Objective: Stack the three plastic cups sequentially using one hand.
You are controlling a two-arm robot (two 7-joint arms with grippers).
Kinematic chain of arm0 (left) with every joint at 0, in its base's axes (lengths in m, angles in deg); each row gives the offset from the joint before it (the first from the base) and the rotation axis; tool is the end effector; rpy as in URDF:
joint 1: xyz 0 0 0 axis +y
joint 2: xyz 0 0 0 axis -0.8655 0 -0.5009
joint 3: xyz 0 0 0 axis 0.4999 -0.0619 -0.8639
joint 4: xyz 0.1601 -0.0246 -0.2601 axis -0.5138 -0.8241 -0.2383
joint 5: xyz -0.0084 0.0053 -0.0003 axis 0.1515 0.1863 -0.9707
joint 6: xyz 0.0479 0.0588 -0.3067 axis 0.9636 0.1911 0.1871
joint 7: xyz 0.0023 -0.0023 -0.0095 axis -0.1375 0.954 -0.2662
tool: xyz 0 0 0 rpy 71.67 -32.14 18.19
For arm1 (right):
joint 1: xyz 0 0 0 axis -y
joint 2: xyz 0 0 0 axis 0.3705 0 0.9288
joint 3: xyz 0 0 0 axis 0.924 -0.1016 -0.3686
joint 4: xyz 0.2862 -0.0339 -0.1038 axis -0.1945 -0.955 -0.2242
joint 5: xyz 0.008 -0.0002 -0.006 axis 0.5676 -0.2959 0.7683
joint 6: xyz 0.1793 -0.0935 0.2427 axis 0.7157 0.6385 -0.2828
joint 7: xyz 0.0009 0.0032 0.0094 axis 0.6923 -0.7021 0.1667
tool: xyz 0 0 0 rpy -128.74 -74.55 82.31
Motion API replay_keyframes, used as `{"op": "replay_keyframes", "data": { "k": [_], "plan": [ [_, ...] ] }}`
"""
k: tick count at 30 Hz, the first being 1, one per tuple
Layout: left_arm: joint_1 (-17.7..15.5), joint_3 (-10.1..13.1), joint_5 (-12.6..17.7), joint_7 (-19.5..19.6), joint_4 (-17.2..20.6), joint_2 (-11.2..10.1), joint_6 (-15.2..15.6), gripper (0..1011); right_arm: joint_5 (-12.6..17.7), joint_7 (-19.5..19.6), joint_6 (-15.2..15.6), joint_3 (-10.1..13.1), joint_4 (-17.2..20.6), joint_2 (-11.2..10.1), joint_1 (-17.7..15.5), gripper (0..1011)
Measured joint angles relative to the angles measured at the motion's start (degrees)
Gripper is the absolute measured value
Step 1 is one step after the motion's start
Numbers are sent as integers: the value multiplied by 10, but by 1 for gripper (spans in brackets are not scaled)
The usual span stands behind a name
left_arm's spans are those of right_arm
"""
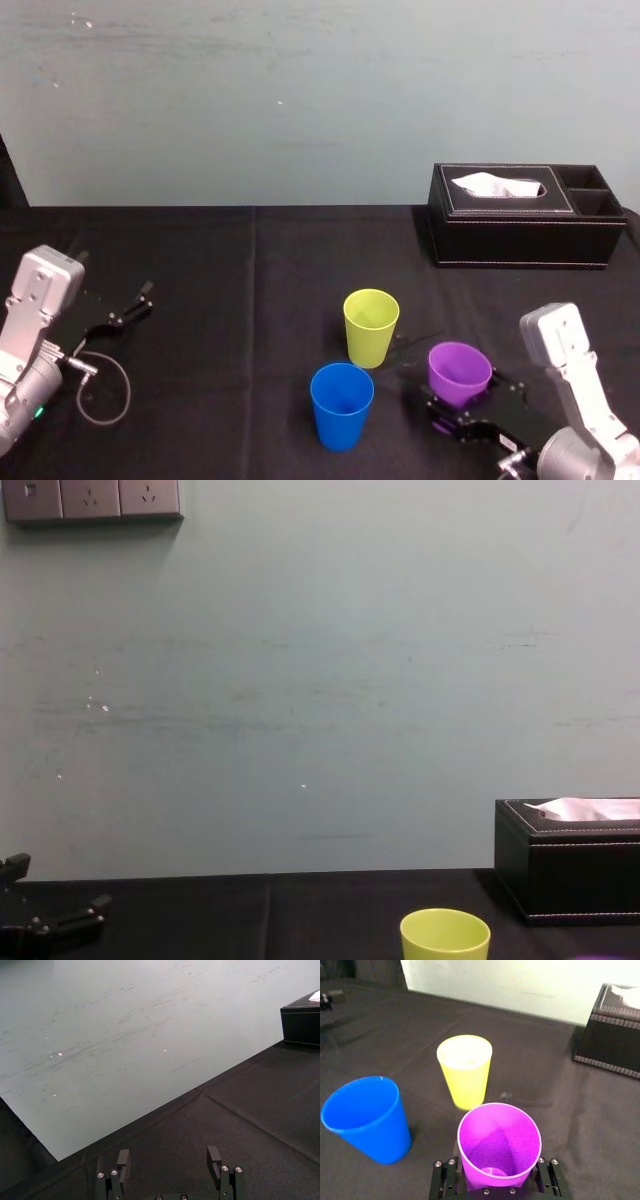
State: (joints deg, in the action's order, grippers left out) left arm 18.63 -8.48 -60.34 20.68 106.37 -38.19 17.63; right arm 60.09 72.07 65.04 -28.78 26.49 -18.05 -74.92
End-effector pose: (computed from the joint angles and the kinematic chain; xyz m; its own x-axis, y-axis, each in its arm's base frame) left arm 0.3676 0.0900 -0.3167 0.2921 0.8803 0.3738 -0.9553 0.2872 0.0700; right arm 0.2911 -0.0381 -0.3014 0.4768 -0.8769 0.0606 0.8298 0.4264 -0.3601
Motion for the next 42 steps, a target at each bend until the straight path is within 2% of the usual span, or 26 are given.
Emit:
{"op": "replay_keyframes", "data": {
  "k": [6,15,19,26,36,42],
  "plan": [
    [0,0,0,0,0,0,0,1000,-8,-11,10,6,19,-5,23,726],
    [0,0,0,0,0,0,0,1000,-3,-35,48,4,25,-6,85,726],
    [0,0,0,0,0,0,0,1000,0,-43,65,-8,17,-1,115,726],
    [0,0,0,0,0,0,0,1000,2,-51,83,-38,-19,17,173,724],
    [0,0,0,0,0,0,0,1000,3,-51,88,-61,-60,40,214,724],
    [0,0,0,0,0,0,0,1000,2,-50,88,-71,-76,48,228,726]
  ]
}}
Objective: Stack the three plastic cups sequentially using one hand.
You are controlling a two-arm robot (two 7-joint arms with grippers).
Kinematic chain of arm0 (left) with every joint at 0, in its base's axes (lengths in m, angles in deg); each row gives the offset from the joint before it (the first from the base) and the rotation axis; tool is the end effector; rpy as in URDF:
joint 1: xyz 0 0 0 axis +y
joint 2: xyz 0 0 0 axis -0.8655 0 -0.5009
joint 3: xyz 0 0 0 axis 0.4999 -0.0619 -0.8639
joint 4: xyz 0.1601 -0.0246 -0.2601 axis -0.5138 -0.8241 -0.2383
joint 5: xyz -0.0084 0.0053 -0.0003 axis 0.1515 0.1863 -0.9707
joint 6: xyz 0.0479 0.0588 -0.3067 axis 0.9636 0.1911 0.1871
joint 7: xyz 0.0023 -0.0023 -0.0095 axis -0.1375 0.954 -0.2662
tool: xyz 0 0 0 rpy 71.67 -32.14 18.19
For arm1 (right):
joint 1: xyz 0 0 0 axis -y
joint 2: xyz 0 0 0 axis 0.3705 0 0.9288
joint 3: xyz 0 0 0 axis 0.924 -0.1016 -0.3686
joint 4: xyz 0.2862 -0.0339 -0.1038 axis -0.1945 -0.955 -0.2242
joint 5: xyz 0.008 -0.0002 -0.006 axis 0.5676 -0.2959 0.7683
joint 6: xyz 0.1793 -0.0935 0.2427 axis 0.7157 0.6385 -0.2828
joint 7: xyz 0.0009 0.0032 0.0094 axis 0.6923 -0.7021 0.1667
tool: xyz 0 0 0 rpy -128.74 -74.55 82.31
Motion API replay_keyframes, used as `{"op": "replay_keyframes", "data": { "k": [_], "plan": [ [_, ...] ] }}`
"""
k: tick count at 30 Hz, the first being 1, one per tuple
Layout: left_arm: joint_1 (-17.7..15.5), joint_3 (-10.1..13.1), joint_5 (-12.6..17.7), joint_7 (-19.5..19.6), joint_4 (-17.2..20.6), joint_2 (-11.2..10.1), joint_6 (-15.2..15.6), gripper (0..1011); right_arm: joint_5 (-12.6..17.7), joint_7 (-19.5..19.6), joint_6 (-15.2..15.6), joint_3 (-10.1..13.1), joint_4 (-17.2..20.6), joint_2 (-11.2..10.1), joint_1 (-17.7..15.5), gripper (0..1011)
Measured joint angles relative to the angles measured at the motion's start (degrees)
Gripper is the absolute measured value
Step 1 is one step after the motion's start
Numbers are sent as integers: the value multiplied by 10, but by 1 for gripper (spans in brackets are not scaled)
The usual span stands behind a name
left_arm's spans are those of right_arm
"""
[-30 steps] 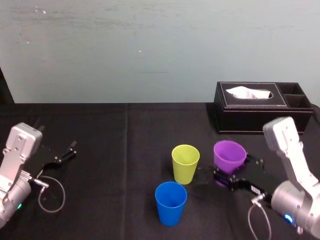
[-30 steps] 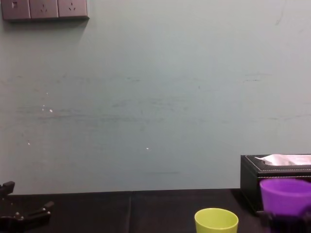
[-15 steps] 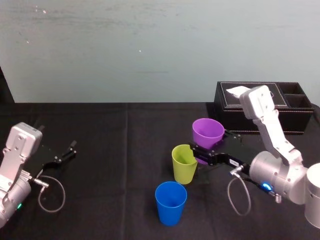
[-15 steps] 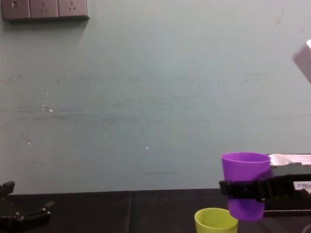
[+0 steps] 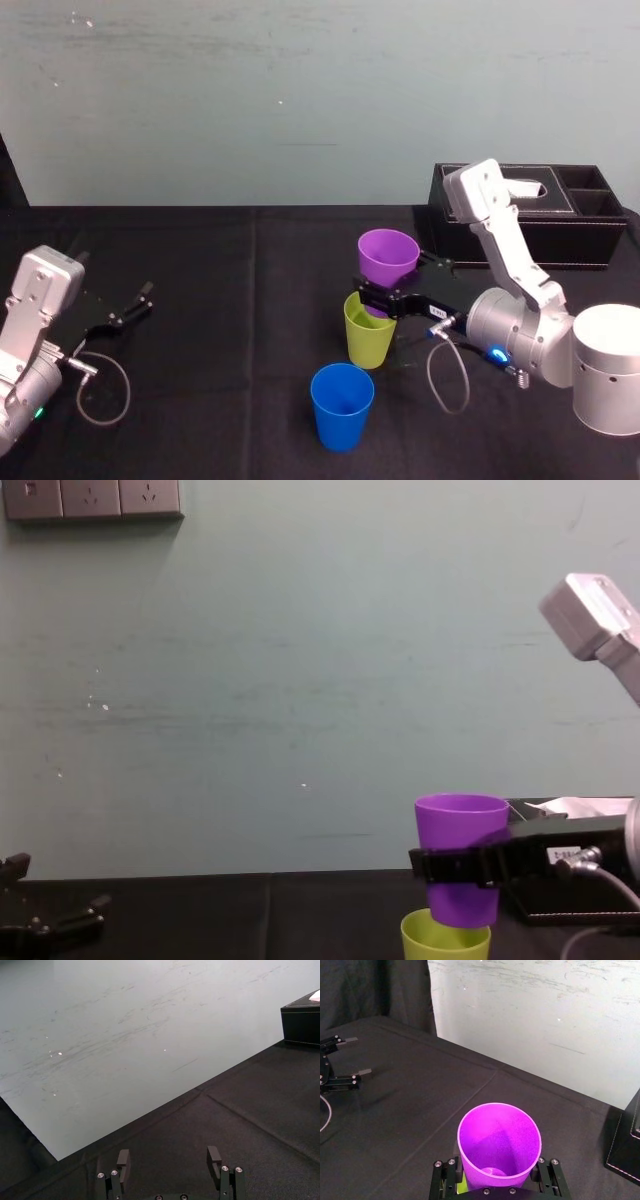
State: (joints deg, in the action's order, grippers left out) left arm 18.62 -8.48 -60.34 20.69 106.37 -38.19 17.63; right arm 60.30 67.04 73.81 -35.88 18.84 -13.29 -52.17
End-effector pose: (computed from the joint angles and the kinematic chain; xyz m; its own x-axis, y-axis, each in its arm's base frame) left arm 0.3676 0.0900 -0.3166 0.2922 0.8803 0.3739 -0.9553 0.2874 0.0699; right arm 0.3926 0.0080 -0.2234 0.5830 -0.8087 0.0779 0.7881 0.5396 -0.2963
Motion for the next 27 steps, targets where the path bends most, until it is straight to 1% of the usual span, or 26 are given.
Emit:
{"op": "replay_keyframes", "data": {
  "k": [7,13,20,27],
  "plan": [
    [0,0,0,0,0,0,0,1000,-5,2,-9,-9,-16,4,8,726],
    [0,0,0,0,0,0,0,1000,-8,1,-26,-12,-34,9,13,726],
    [0,0,0,0,0,0,0,1000,-8,-1,-40,-16,-47,12,15,726],
    [0,0,0,0,0,0,0,1000,-10,-5,-47,-21,-55,13,16,726]
  ]
}}
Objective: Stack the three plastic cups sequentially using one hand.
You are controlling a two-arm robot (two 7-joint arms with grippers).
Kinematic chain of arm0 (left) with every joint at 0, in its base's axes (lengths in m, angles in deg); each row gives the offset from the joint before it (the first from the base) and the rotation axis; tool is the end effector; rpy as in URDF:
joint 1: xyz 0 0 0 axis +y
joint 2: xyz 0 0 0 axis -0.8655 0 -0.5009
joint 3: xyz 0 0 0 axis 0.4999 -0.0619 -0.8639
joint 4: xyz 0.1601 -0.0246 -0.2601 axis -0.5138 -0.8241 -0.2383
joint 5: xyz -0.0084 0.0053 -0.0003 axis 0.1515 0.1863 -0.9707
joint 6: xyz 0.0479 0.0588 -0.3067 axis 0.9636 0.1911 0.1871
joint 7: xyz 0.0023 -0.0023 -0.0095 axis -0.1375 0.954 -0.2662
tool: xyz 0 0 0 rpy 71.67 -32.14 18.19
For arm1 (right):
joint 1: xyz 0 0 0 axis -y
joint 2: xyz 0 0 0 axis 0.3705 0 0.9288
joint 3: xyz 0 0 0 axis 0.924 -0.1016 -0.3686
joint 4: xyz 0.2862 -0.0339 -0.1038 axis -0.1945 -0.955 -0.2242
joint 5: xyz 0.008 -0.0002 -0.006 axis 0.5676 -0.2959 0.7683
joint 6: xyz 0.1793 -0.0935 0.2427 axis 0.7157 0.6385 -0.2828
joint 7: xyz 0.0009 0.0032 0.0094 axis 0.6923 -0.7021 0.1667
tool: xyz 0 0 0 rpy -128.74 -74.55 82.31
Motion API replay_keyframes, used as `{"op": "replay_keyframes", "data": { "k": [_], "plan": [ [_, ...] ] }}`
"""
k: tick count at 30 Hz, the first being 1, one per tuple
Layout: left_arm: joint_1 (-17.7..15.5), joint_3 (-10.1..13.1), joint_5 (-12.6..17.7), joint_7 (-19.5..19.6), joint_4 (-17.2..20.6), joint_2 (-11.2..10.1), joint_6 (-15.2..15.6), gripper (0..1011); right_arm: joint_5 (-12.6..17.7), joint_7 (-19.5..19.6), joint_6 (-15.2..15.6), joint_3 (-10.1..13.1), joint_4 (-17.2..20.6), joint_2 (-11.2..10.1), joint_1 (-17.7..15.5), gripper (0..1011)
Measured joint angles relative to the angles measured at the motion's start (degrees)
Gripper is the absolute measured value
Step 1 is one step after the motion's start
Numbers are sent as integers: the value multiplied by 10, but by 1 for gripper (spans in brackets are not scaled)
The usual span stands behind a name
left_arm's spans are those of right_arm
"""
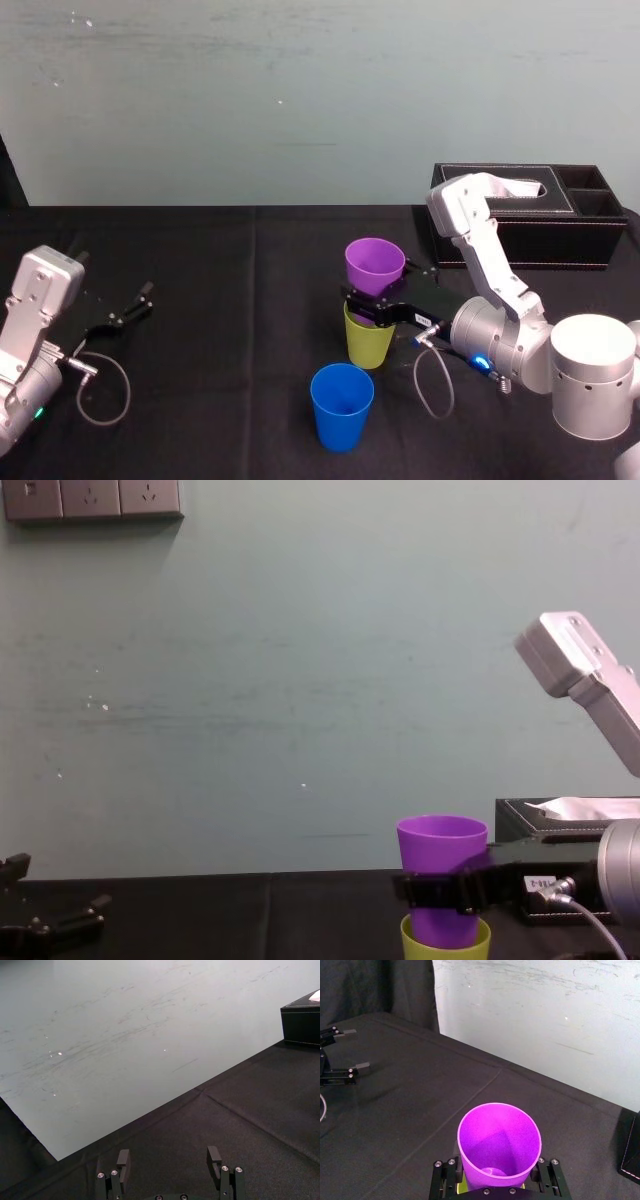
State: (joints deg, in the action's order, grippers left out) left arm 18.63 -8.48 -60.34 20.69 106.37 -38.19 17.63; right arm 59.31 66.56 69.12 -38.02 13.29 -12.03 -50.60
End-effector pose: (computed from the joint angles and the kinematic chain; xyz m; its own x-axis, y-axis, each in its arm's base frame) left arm 0.3676 0.0900 -0.3167 0.2922 0.8803 0.3738 -0.9553 0.2874 0.0701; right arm 0.4035 0.0163 -0.2451 0.5998 -0.7955 0.0860 0.7790 0.5559 -0.2900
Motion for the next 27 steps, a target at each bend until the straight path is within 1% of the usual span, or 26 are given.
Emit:
{"op": "replay_keyframes", "data": {
  "k": [20,21,24,25,27],
  "plan": [
    [0,0,0,0,0,0,0,1000,-7,1,-7,-3,-7,0,-2,726],
    [0,0,0,0,0,0,0,1000,-6,1,-7,-3,-6,0,-2,760],
    [0,0,0,0,0,0,0,1000,-6,1,-7,-3,-6,0,-2,805],
    [0,0,0,0,0,0,0,1000,-6,1,-6,-3,-6,0,-2,854],
    [0,0,0,0,0,0,0,1000,-6,1,-6,-2,-6,0,-2,885]
  ]
}}
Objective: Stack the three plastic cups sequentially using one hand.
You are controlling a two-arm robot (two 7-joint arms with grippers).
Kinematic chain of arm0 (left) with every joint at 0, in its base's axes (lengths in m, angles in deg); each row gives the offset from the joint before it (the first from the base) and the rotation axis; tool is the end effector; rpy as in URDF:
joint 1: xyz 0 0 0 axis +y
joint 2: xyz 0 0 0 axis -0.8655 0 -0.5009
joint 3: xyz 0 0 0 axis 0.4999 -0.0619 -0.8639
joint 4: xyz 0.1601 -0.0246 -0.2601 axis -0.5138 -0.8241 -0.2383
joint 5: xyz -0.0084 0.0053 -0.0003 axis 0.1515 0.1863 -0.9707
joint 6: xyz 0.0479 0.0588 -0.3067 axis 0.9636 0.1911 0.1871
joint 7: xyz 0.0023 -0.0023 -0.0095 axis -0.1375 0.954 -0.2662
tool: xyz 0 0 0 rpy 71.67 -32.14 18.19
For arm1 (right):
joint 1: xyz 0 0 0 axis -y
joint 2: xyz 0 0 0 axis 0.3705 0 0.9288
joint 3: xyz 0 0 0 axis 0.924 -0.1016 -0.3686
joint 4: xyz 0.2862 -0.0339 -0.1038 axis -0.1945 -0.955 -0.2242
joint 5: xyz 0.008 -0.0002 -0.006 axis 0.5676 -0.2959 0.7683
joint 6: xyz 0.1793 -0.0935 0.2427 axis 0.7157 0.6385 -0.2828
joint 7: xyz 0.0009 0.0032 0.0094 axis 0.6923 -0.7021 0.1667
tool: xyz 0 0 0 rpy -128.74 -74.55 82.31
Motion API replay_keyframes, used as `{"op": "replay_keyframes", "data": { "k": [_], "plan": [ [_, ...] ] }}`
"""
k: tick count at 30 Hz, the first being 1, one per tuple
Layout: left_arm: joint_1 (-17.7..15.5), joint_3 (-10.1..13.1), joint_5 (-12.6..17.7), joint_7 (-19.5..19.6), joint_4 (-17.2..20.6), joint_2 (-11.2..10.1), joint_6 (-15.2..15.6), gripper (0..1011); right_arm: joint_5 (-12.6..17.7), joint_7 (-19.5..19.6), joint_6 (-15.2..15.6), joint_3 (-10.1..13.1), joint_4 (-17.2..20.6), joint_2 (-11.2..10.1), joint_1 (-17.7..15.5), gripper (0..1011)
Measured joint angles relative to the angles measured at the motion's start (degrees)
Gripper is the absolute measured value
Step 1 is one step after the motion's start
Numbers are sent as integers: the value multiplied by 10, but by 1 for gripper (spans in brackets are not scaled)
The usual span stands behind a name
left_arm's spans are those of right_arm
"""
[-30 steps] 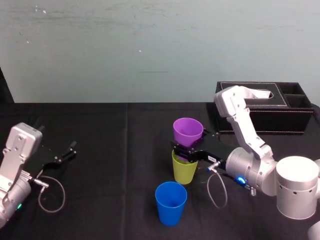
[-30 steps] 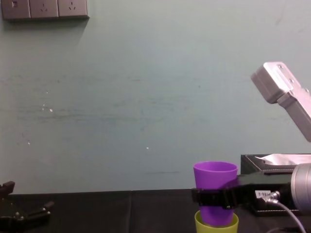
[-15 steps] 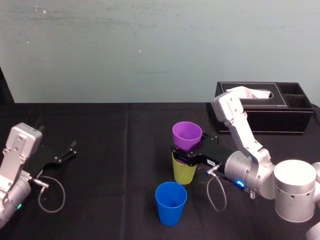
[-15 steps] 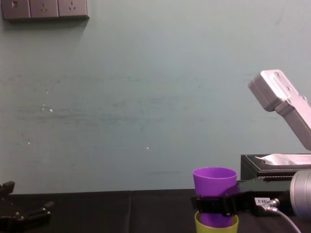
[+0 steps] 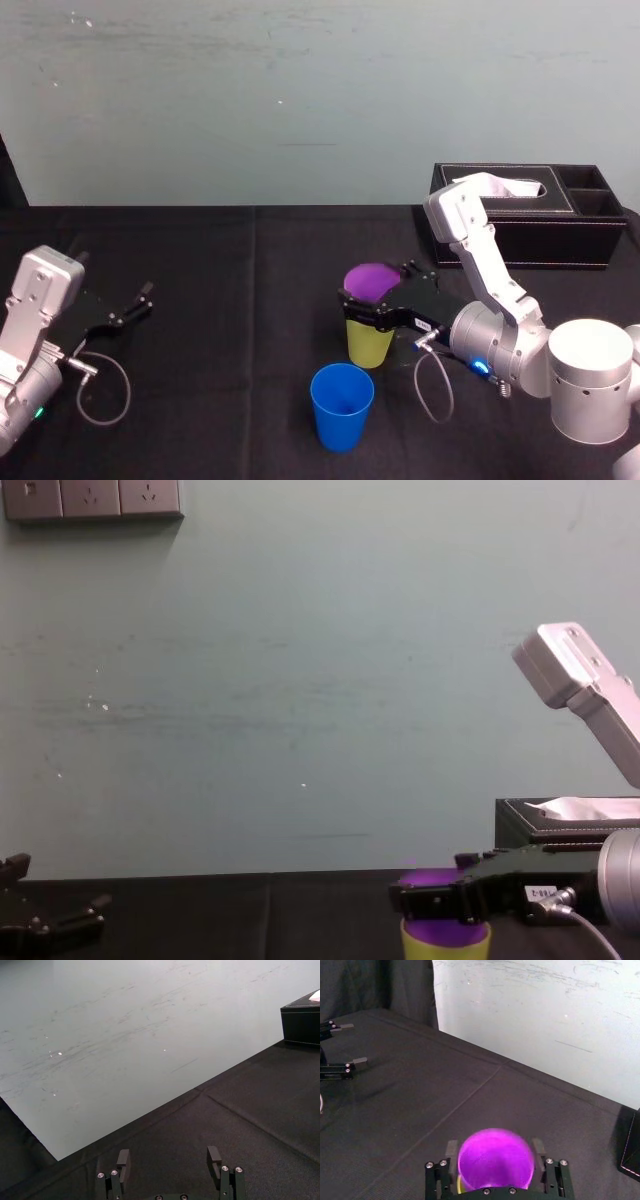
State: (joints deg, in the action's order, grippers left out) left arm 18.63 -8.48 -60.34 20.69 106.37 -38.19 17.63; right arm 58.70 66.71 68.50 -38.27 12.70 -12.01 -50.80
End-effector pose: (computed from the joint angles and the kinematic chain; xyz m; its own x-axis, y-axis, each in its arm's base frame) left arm 0.3676 0.0900 -0.3167 0.2922 0.8803 0.3738 -0.9553 0.2874 0.0701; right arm 0.4029 0.0165 -0.2500 0.5983 -0.7956 0.0948 0.7801 0.5514 -0.2956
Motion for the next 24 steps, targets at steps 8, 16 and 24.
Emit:
{"op": "replay_keyframes", "data": {
  "k": [8,16,24],
  "plan": [
    [0,0,0,0,0,0,0,1000,0,0,1,1,0,0,0,1003],
    [0,0,0,0,0,0,0,1000,1,1,1,1,1,0,0,1003],
    [0,0,0,0,0,0,0,1000,0,13,-10,14,10,1,-7,1003]
  ]
}}
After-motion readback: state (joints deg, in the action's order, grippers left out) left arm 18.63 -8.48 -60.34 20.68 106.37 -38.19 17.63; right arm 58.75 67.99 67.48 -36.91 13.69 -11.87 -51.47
